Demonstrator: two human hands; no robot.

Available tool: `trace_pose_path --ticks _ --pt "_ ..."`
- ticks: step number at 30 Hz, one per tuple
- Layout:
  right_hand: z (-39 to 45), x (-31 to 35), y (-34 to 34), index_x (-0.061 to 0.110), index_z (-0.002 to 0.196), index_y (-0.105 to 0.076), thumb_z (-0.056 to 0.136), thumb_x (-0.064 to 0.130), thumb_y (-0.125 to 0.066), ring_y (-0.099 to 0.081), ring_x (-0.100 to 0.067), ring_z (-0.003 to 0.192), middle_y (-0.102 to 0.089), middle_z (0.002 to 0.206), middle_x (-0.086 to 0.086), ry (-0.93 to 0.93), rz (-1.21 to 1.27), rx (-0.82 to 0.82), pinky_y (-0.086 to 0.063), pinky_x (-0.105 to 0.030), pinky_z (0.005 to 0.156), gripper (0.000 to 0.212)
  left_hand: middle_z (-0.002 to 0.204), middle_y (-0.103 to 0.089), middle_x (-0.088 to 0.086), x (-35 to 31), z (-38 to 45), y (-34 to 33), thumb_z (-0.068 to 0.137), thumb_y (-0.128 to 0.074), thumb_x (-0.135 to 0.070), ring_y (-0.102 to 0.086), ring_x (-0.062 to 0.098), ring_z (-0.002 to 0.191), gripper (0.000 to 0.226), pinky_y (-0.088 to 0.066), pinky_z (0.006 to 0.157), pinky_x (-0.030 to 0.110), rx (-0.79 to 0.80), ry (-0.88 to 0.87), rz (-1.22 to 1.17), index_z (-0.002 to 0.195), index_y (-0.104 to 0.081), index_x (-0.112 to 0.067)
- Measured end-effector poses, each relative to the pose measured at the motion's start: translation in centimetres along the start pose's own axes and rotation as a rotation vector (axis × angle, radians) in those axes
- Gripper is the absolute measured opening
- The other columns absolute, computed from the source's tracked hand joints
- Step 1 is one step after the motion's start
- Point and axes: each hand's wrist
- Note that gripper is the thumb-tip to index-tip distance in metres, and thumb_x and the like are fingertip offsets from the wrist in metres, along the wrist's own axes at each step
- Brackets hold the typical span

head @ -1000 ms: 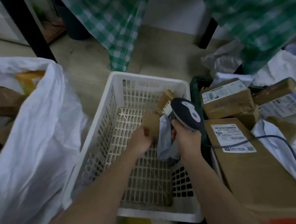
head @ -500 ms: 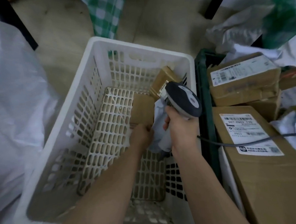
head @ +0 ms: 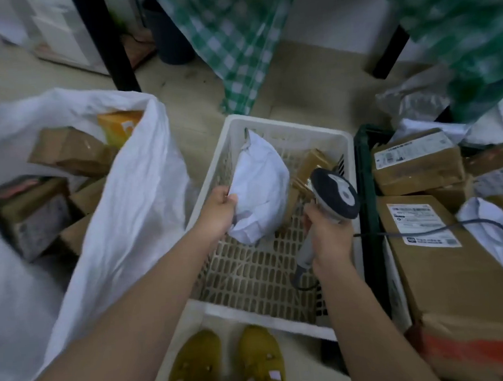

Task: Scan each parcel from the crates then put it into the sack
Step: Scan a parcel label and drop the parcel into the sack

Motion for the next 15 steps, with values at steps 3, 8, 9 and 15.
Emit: trace_pose_path --ticks 3,8,9,15 --pt "-5.5 2.0 0.3 0.020 0.115 -0.059 0.080 0.017 -0.078 -0.062 -0.014 0.096 -0.065 0.107 0.003 0.025 -0.022 0.114 -0.047 -0.032 0.096 0.039 0.067 -0.042 0.001 -2.0 -5.2 3.6 0.102 -0.040 -0.016 -0.047 0.013 0.053 0.023 -0.039 0.056 0.027 -0.081 -0.106 -0.009 0.080 -0.037 -0.022" --pt "-14.2 6.3 -1.1 0.011 0.126 -0.057 0.073 0.029 -0.084 -0.061 -0.015 0.102 -0.063 0.118 0.003 0.062 -0.042 0.315 -0.050 -0.034 0.092 0.062 0.060 -0.043 -0.003 -5.1 -13.9 8.3 0.101 -0.044 -0.024 -0.045 0.011 0.056 0.027 -0.035 0.058 0.034 -0.166 -0.327 0.139 0.075 -0.037 -0.024" --pt "-15.7 6.7 -1.5 0.012 0.120 -0.060 0.071 0.028 -0.085 -0.063 -0.015 0.101 -0.065 0.113 0.002 0.066 -0.016 0.339 -0.051 -0.034 0.092 0.058 0.060 -0.045 -0.004 -5.7 -15.7 8.8 0.101 -0.046 -0.024 -0.046 0.008 0.056 0.025 -0.035 0.058 0.032 -0.173 -0.353 0.129 0.077 -0.040 -0.022" --pt "-20.6 5.0 -1.6 0.018 0.074 -0.061 0.068 0.009 -0.085 -0.068 -0.020 0.076 -0.072 0.090 -0.010 0.075 -0.076 0.311 -0.058 -0.037 0.074 0.026 0.092 -0.068 0.001 -5.0 -22.3 9.0 0.098 -0.049 -0.016 -0.064 0.017 0.085 0.020 -0.052 0.083 0.039 -0.052 -0.326 0.072 0.081 -0.055 -0.026"
Point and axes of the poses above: each hand's wrist, its own z-axis towards the middle knuckle, its own y-axis out of the back of the hand, x = y × z
